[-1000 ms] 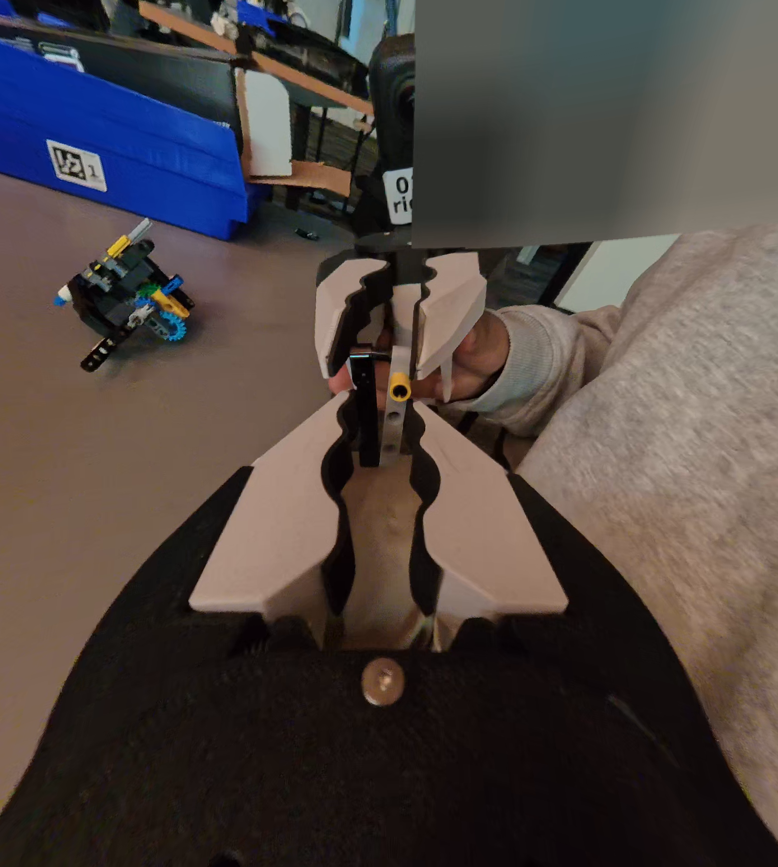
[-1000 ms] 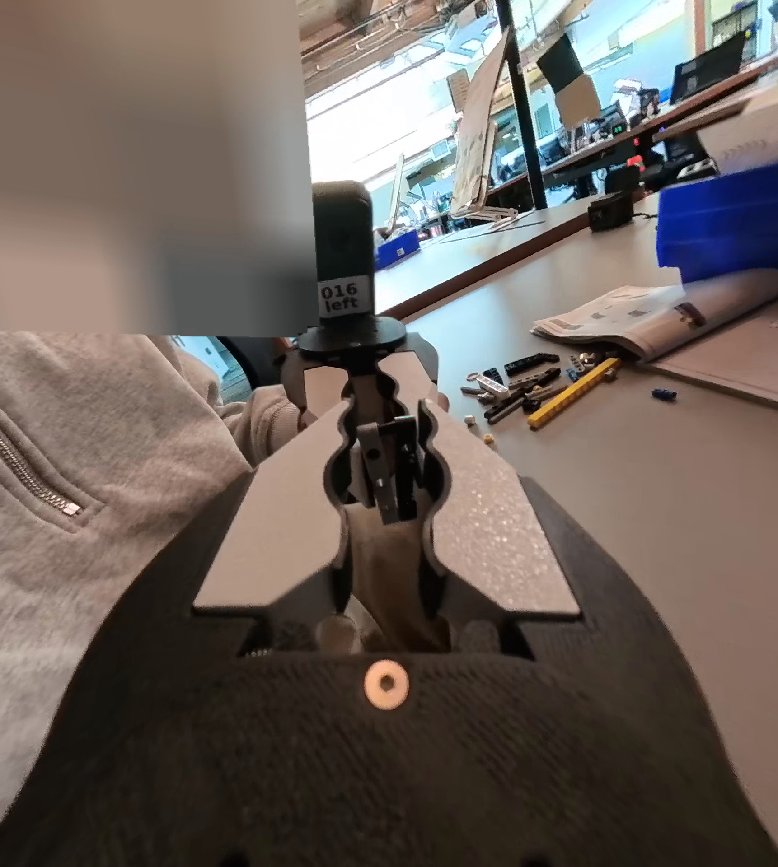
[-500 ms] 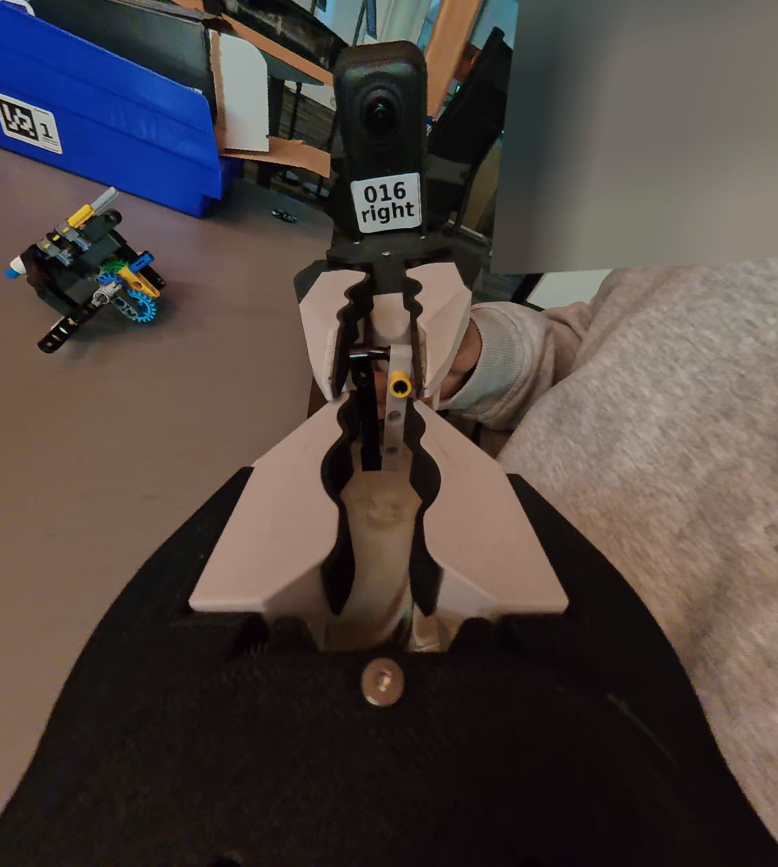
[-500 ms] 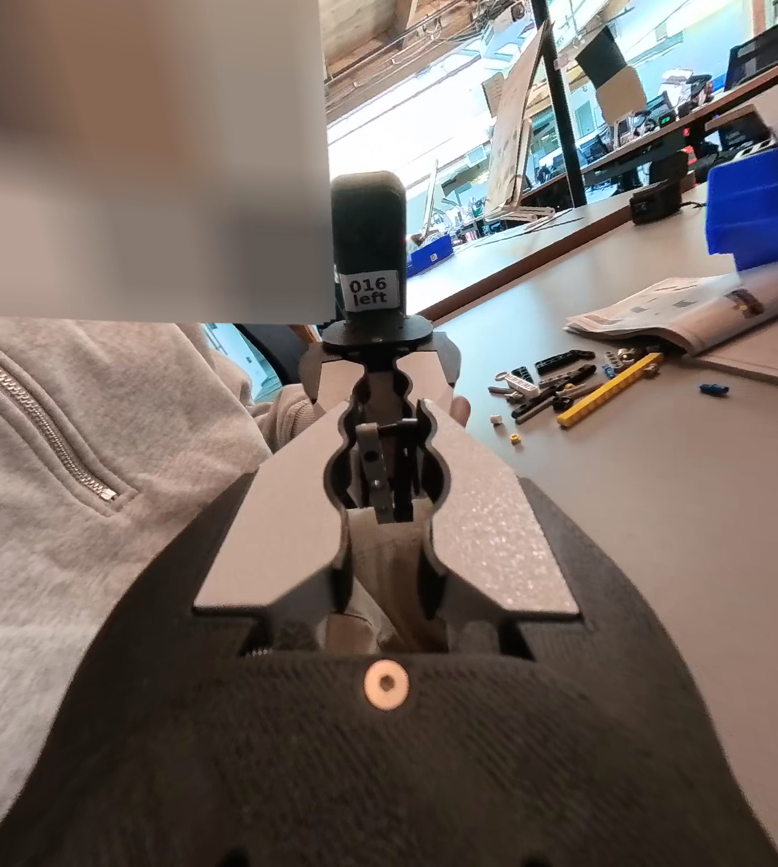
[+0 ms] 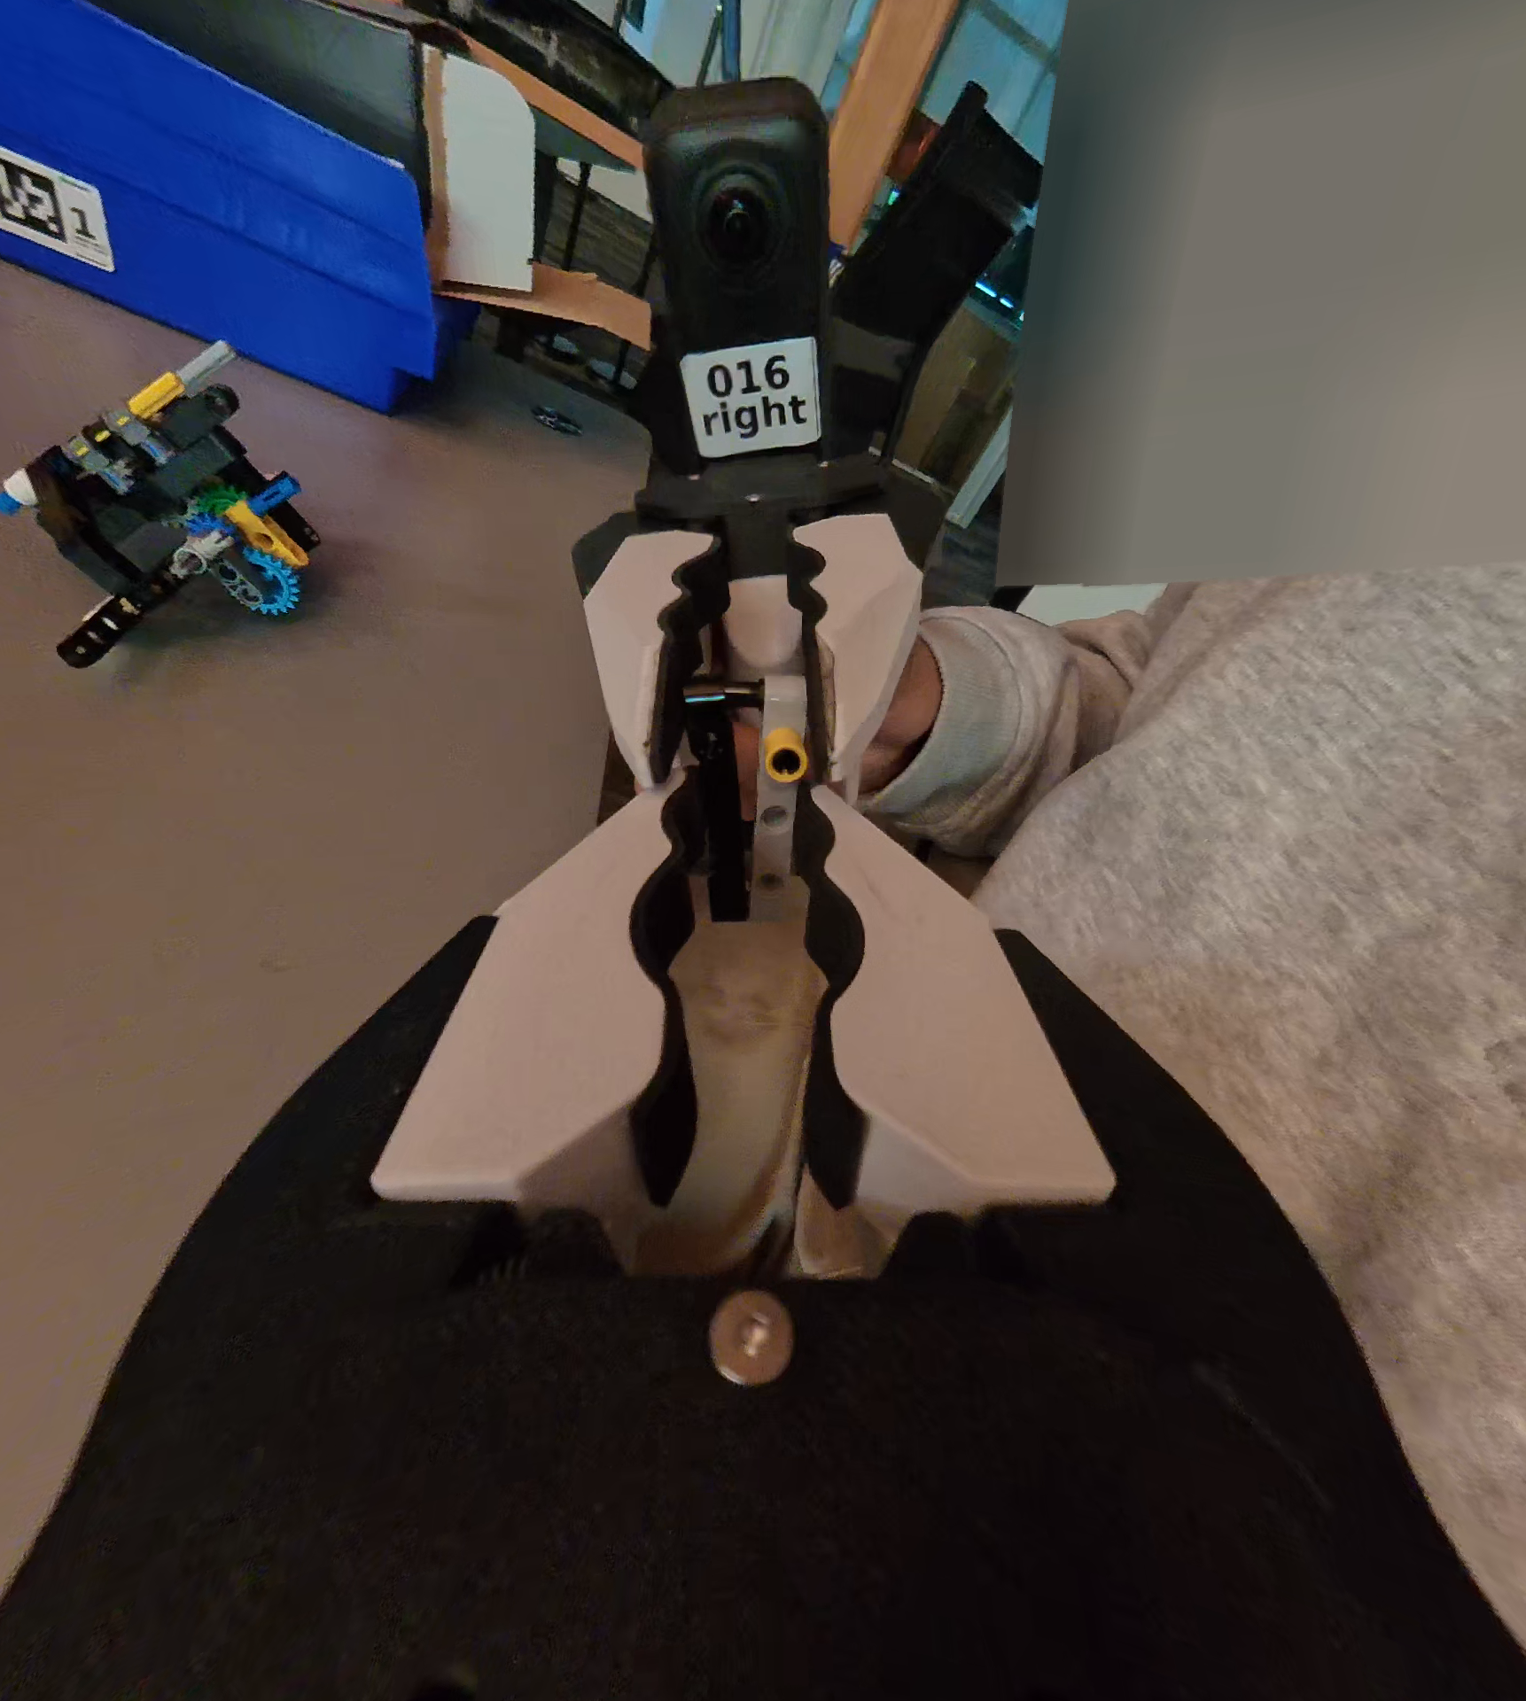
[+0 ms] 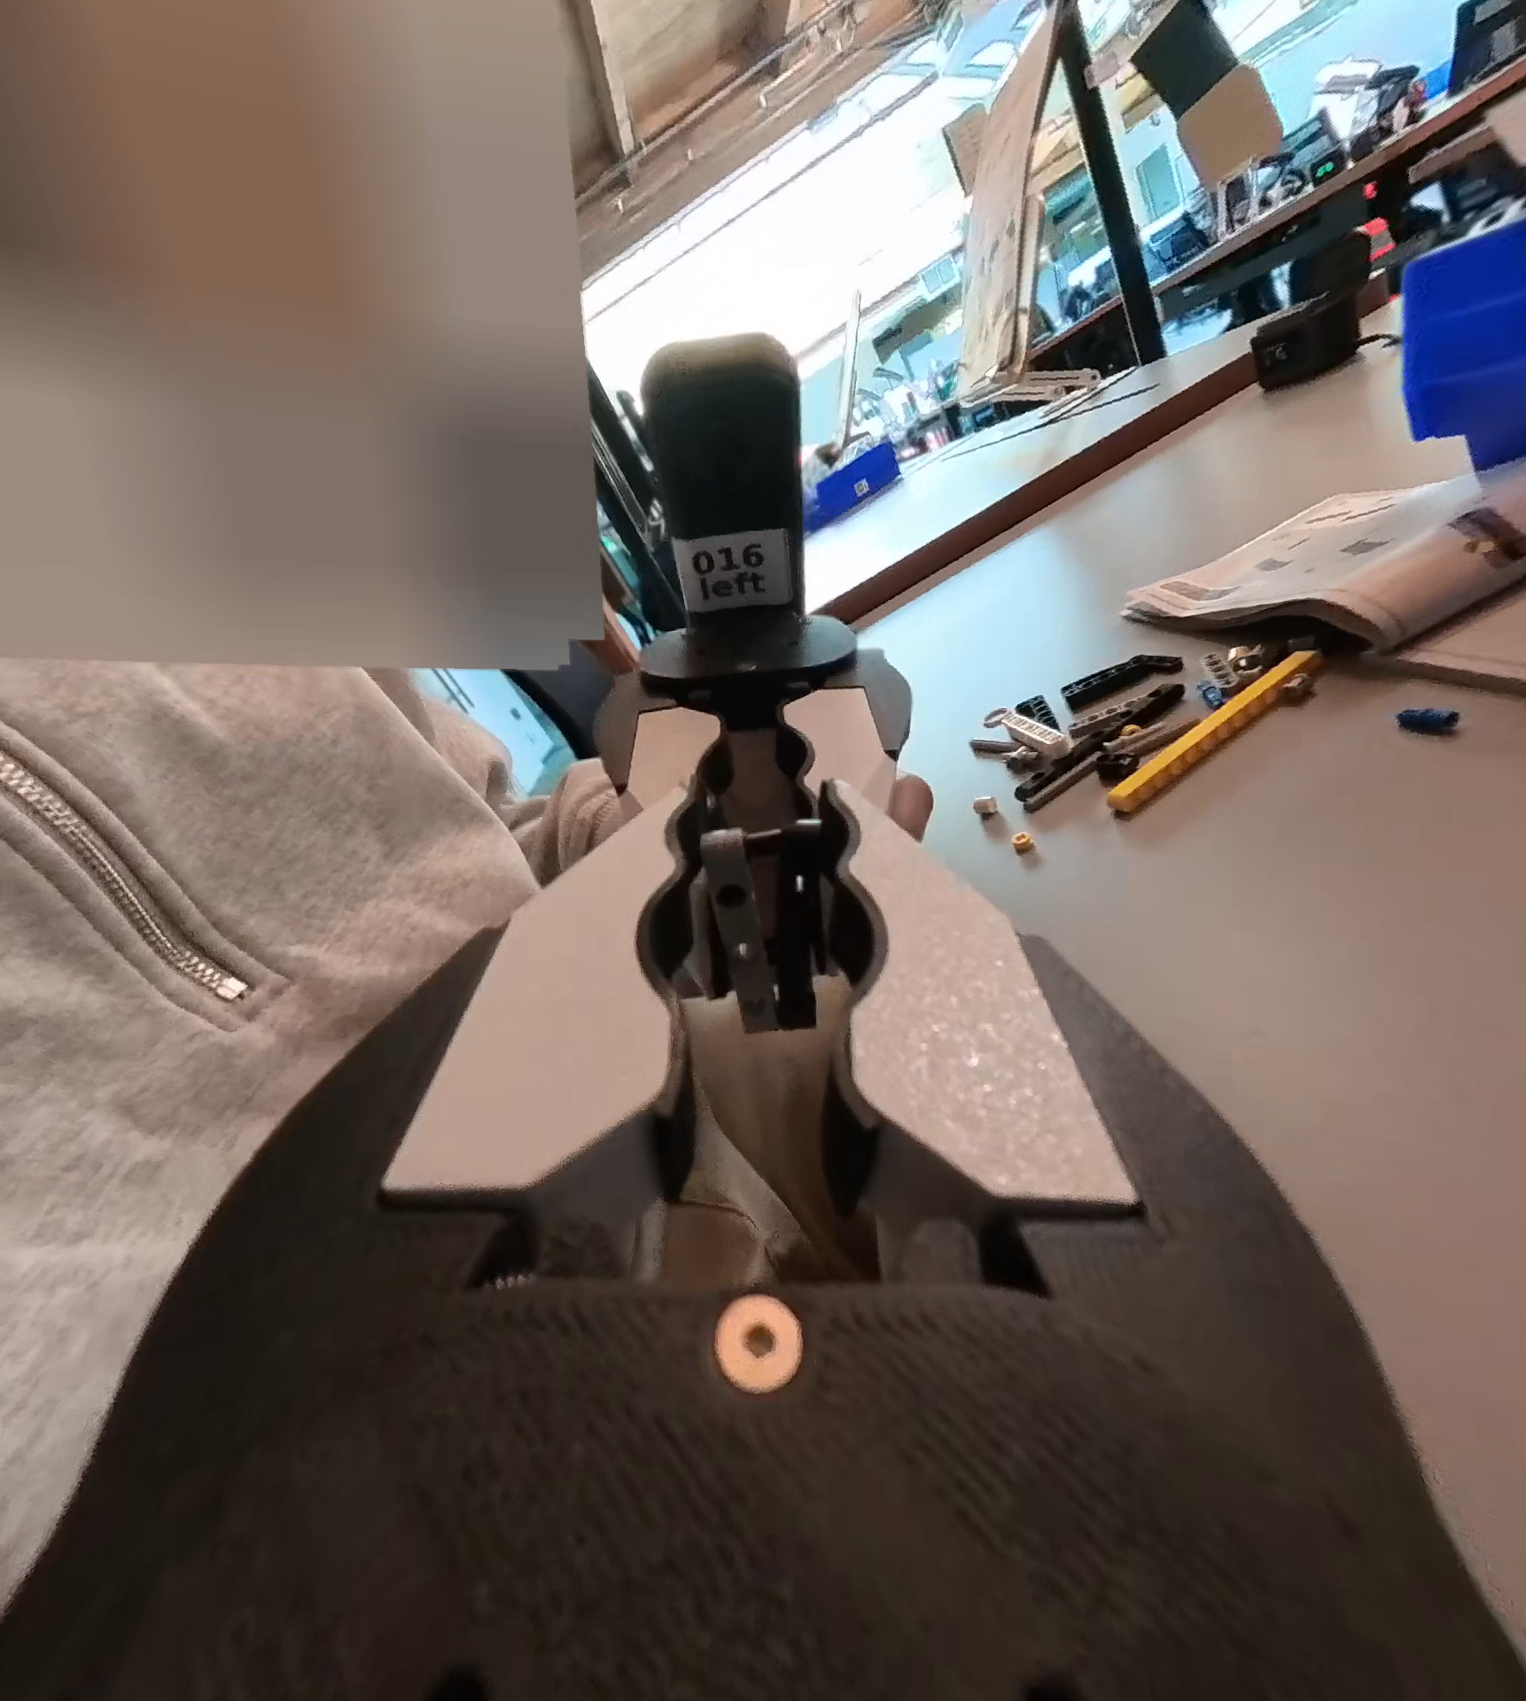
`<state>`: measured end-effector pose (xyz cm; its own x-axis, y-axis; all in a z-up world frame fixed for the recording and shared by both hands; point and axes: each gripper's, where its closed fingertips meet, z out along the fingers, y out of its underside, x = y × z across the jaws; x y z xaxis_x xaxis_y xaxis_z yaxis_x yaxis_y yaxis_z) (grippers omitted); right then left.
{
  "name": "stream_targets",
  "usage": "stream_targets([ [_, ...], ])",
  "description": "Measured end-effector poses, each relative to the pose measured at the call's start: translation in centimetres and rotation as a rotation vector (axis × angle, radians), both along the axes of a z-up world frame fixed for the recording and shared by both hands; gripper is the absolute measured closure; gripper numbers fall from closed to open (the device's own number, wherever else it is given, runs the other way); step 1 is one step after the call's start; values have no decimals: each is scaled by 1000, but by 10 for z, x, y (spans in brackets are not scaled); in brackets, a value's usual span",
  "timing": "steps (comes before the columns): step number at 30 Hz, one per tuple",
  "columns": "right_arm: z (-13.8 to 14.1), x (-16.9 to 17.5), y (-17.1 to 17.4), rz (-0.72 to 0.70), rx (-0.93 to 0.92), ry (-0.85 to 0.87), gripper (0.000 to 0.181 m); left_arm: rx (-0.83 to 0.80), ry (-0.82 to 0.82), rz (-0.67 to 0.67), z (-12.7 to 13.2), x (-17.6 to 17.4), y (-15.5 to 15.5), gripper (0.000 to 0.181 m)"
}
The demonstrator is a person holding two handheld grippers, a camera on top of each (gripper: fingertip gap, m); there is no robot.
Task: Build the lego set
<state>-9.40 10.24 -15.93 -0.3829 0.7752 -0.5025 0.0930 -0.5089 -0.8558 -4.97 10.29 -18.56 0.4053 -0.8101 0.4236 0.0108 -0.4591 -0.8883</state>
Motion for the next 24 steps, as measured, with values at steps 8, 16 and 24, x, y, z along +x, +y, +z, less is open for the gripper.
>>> stream_targets([
  [8, 14, 0, 15, -58, -61, 107, 122, -47, -87, 51, 5, -12, 11, 165],
  [16, 10, 4, 41, -370, 382, 54, 97, -78, -295, 214, 21, -47, 34, 165],
  [24, 6, 2, 66, -696, 598, -57, 77, 85, -52, 378, 11, -64, 45, 164],
])
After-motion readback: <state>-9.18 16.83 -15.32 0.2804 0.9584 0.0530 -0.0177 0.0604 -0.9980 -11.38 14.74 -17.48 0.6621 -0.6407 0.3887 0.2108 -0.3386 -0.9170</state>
